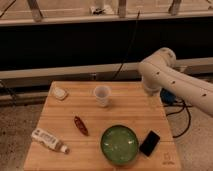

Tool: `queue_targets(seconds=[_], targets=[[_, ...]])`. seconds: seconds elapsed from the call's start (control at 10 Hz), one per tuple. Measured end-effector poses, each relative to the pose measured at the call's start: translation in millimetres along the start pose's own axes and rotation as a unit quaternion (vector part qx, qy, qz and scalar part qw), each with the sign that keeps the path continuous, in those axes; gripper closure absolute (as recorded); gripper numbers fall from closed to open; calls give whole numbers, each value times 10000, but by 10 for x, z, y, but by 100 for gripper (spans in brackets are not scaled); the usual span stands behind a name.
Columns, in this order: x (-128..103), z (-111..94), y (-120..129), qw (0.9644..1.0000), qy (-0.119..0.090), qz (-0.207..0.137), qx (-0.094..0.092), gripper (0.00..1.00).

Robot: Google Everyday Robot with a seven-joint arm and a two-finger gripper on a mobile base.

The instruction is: Pick up the ceramic cup

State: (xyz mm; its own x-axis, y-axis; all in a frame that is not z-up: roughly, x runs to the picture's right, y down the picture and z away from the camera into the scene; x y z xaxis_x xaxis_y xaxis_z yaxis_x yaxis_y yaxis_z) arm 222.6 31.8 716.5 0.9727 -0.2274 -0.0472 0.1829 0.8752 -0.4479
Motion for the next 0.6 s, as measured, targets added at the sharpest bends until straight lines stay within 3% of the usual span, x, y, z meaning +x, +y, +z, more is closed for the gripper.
queue_targets(seconds=[0.1, 0.6], targets=[[-81, -21, -128, 9997, 21, -199, 109, 20], [-229, -77, -305, 9967, 117, -722, 338, 20]])
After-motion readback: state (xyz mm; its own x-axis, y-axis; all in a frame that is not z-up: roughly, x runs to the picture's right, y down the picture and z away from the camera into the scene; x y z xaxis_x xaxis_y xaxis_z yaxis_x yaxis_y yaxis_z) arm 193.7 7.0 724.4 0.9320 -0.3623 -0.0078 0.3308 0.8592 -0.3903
